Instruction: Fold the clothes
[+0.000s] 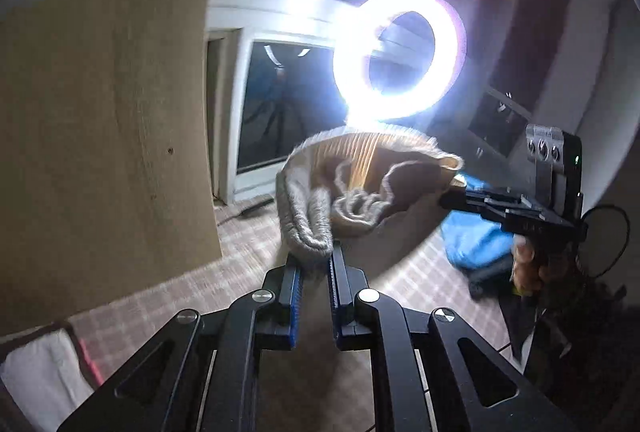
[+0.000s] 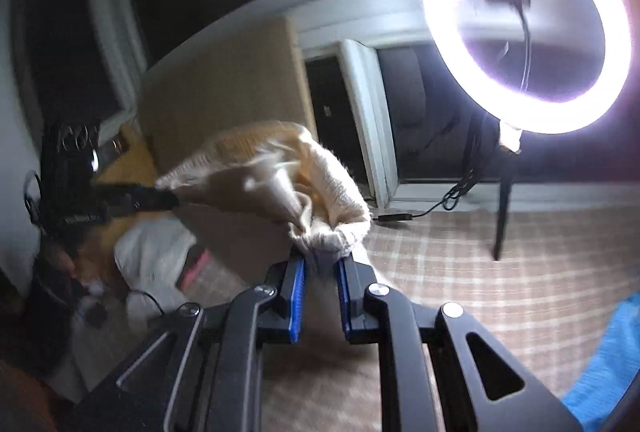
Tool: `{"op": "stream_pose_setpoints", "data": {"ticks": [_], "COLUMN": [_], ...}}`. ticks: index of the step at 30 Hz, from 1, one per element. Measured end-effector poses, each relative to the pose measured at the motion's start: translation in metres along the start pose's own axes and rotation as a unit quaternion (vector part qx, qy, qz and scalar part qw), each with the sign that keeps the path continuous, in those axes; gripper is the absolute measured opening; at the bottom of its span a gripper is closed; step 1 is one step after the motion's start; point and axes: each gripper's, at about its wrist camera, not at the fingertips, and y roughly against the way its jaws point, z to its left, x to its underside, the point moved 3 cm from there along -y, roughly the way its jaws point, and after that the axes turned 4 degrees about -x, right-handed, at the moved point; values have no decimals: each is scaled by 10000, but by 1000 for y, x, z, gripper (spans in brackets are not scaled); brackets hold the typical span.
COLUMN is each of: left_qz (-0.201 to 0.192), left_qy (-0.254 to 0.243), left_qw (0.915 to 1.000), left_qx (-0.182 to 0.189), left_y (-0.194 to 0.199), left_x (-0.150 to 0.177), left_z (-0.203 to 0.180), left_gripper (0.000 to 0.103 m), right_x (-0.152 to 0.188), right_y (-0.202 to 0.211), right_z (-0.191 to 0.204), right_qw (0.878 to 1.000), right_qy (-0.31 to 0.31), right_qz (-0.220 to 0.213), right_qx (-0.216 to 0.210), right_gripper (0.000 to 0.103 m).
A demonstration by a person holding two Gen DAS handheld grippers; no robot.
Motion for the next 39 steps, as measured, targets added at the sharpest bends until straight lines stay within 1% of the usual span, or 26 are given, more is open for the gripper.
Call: {"op": "stream_pose_setpoints", "data": {"ticks": [1, 2, 3, 4, 5, 6, 7, 8, 10, 11, 12, 14, 15, 17, 20, 22, 24, 26, 29, 33, 34, 35, 36, 37, 38, 39], "left_qz": [144, 313, 702, 1189, 1668, 2077, 2465, 2699, 2724, 2597, 2439, 2121, 2018, 1854, 1713, 1691, 1650, 1632, 1632, 1854, 1931, 2039, 2034, 2095, 2167, 2103], "left_qy": [-79, -124, -94, -25, 73, 252, 451, 644, 981, 1076, 1154, 1003, 935, 808, 733, 733, 638, 453, 265, 505, 579, 503, 299, 95, 43, 163], "left_qw": [9999, 9994, 9974, 9927, 9857, 9776, 9678, 9603, 9569, 9595, 9628, 9721, 9749, 9787, 9812, 9815, 9833, 9849, 9855, 9810, 9793, 9776, 9785, 9777, 9762, 9775], "left_qx": [-1, 19, 101, 185, 227, 243, 254, 275, 230, 184, 135, -12, -123, -356, -496, -517, -421, -354, -387, -248, -193, -111, -132, -87, 20, 97], "left_y": [0, -1, -7, -14, -19, -20, -20, -18, -3, -1, 0, 1, -2, -12, -37, -52, -65, -72, -85, -112, -119, -124, -122, -119, -113, -107], "left_x": [22, 44, 79, 114, 147, 178, 208, 229, 247, 244, 239, 227, 223, 214, 204, 202, 200, 197, 192, 195, 197, 200, 199, 198, 193, 185], "left_z": [-8, -14, -21, -27, -31, -31, -31, -30, -24, -19, -15, -17, -17, -14, -9, -10, -19, -30, -38, -37, -37, -42, -48, -53, -55, -50], "left_gripper": [17, 19, 20, 20, 20, 20, 20, 20, 20, 20, 23, 29, 36, 37, 37, 37, 37, 37, 37, 37, 38, 39, 41, 41, 41, 42], "right_x": [17, 41, 66, 101, 140, 166, 194, 210, 232, 234, 234, 230, 227, 218, 213, 211, 207, 201, 193, 185, 188, 193, 197, 203, 206, 207], "right_y": [8, 11, 13, 16, 21, 26, 38, 49, 69, 75, 81, 83, 79, 69, 40, 14, -7, -19, -35, -56, -64, -73, -82, -89, -89, -88], "right_z": [11, 16, 20, 21, 20, 21, 21, 21, 21, 23, 25, 32, 37, 54, 80, 91, 93, 85, 68, 47, 43, 40, 36, 34, 31, 29], "right_qw": [9998, 9990, 9973, 9921, 9838, 9773, 9715, 9689, 9637, 9643, 9649, 9680, 9691, 9733, 9776, 9767, 9744, 9732, 9709, 9703, 9669, 9629, 9586, 9524, 9501, 9482], "right_qy": [100, 97, 84, 3, -145, -313, -631, -948, -1534, -1649, -1746, -1764, -1739, -1601, -1208, -1121, -1165, -1252, -1420, -1579, -1598, -1613, -1628, -1564, -1560, -1562], "right_qz": [106, 392, 696, 1130, 1587, 1871, 2073, 2105, 2057, 1954, 1847, 1693, 1677, 1630, 1724, 1812, 1910, 1914, 1918, 1832, 1988, 2161, 2334, 2615, 2701, 2764], "right_qx": [101, 168, 232, 551, 821, 942, 965, 887, 732, 695, 662, 571, 497, 224, -60, -247, -242, -220, -192, -64, -86, -112, -137, -113, -99, -87], "right_gripper": [14, 16, 23, 26, 27, 27, 27, 27, 27, 27, 27, 27, 27, 27, 28, 28, 27, 26, 26, 29, 29, 30, 30, 30, 30, 30]}}
